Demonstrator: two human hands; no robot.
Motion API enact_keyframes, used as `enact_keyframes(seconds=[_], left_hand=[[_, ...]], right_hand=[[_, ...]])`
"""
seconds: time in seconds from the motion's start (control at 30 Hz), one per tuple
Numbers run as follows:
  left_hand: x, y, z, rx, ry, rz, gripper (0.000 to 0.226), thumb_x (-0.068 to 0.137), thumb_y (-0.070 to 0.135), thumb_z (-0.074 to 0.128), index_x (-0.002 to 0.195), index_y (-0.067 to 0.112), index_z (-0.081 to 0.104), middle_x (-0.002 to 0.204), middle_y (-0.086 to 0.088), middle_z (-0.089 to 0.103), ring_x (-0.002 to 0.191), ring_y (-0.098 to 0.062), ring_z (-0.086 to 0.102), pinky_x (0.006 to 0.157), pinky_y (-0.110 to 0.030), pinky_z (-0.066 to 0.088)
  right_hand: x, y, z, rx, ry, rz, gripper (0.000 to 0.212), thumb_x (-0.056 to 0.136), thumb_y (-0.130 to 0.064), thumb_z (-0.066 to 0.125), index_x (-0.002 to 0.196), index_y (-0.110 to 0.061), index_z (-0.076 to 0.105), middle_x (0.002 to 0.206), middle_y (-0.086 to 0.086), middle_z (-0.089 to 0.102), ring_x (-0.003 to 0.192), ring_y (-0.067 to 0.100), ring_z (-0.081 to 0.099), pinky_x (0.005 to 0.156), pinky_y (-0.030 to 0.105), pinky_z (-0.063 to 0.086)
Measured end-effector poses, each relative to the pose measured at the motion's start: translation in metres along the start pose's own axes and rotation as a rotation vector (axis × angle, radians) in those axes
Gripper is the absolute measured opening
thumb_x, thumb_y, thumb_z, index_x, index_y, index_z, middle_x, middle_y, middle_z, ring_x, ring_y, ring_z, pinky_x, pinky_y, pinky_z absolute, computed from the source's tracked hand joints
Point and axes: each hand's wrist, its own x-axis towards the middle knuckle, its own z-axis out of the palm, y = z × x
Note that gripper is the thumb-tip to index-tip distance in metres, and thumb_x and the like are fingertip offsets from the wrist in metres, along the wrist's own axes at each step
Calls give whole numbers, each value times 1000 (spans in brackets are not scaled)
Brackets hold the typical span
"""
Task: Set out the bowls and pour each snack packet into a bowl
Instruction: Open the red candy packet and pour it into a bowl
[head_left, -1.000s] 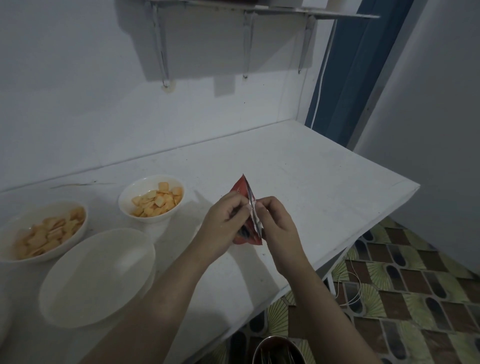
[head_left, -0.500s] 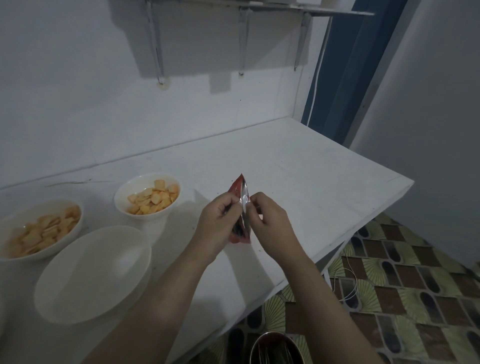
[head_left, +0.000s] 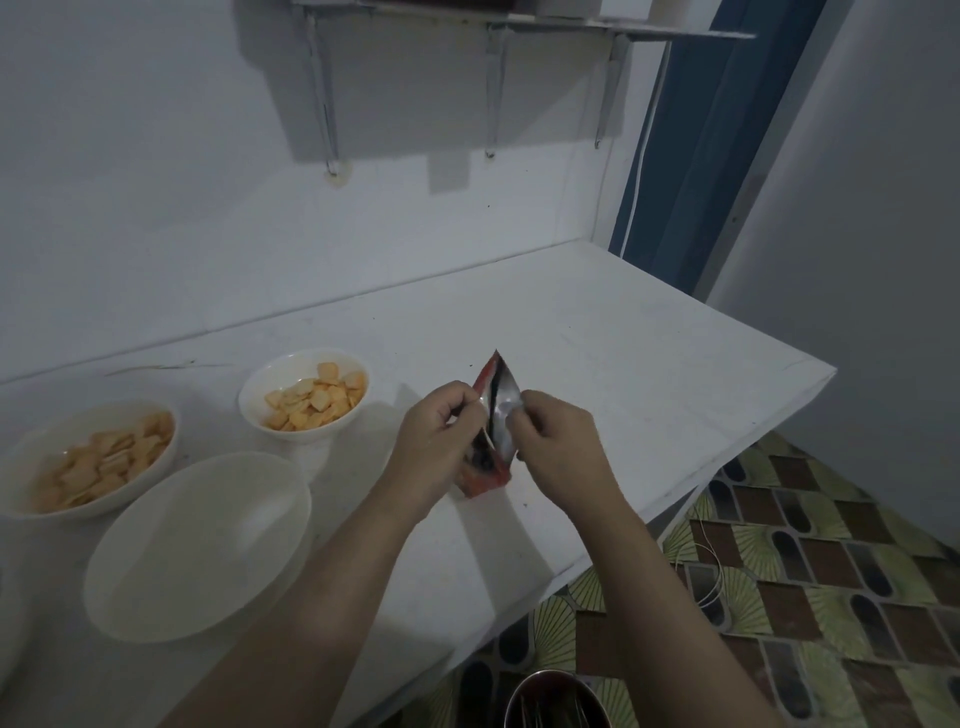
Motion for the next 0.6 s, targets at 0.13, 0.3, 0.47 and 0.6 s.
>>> enact_keyframes(seconds=[0.13,0.3,0.47,0.6], left_hand=[[-8,-1,-1,24,165,97,24,90,6,52,66,13,51,60,15,48,60,-1,43,57,-11,35],[-15,7,11,-42,162,111,31,96,5,46,68,17,48,58,15,47,58,0,45,58,-13,36],[-2,8,7,-99,200,-22,24,102,20,39,81,16,51,75,11,53,77,-5,51,74,-23,43],[18,-6,3,-123,128,-352,32,103,39,34,95,19,57,96,0,62,97,-20,57,89,-35,45]], right_hand=[[2,1,-3,61,197,55,30,89,-21,44,73,4,48,64,17,52,62,33,55,61,56,54],[-10,-13,0,24,276,-64,31,97,-9,44,69,3,38,59,4,35,56,13,33,50,25,31],[-15,-17,-12,84,300,-121,28,99,-11,43,74,1,47,66,11,46,61,16,38,51,18,27],[-20,-24,-19,113,264,-207,26,99,-16,43,77,-6,53,69,6,52,63,17,47,52,25,33]])
